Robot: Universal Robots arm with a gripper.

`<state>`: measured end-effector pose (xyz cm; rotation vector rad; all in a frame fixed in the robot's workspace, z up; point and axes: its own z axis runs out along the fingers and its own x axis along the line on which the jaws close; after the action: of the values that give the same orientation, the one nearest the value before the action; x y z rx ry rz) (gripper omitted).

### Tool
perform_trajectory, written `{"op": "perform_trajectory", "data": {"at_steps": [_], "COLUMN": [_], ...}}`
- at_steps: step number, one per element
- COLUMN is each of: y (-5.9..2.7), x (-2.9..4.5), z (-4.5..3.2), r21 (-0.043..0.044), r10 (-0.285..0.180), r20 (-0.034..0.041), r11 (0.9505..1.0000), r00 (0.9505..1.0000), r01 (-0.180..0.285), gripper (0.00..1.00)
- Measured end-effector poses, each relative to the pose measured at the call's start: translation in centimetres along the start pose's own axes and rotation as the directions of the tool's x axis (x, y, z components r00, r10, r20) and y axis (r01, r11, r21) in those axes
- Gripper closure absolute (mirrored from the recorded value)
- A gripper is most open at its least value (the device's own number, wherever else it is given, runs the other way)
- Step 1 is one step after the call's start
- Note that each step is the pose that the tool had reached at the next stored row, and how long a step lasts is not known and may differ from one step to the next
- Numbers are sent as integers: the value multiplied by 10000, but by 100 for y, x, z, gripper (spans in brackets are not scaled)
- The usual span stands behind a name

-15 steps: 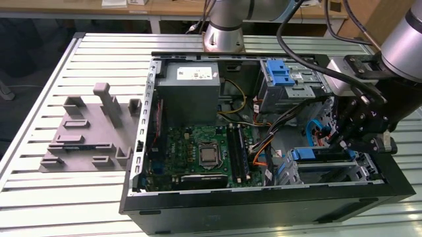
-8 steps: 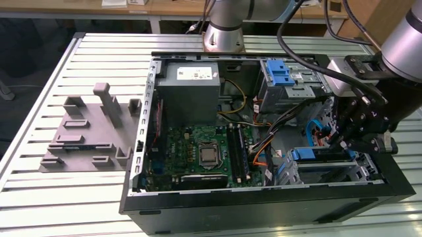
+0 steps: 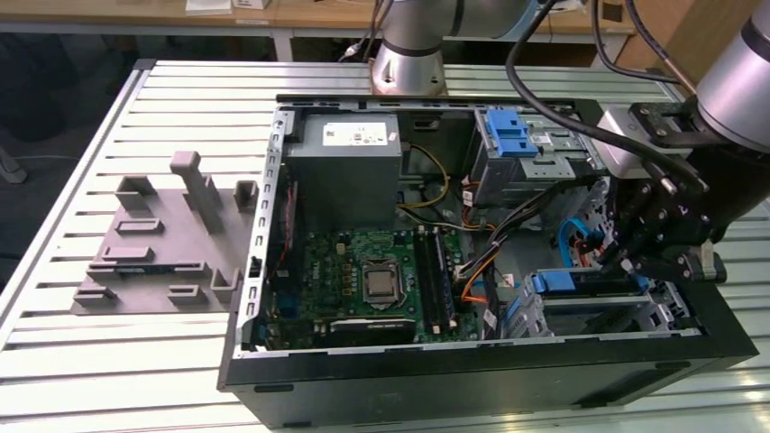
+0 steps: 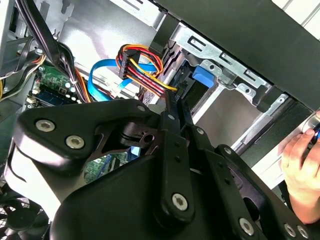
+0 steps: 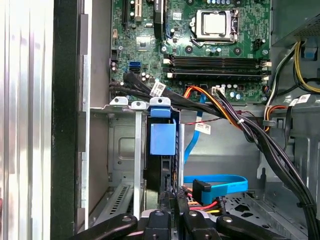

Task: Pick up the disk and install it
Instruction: 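Insert the first disk wire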

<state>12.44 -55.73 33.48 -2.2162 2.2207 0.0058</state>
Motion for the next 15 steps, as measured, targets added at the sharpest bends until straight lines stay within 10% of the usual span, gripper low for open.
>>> {"op": "perform_trajectory", "data": {"at_steps": [15], "y": [-1], "x": [14], "z": [-2], "r21": [0], "r10": [0], "r20": [0], "r11": [10000], "r00": [10000], "r01": [0], "gripper": [84]}}
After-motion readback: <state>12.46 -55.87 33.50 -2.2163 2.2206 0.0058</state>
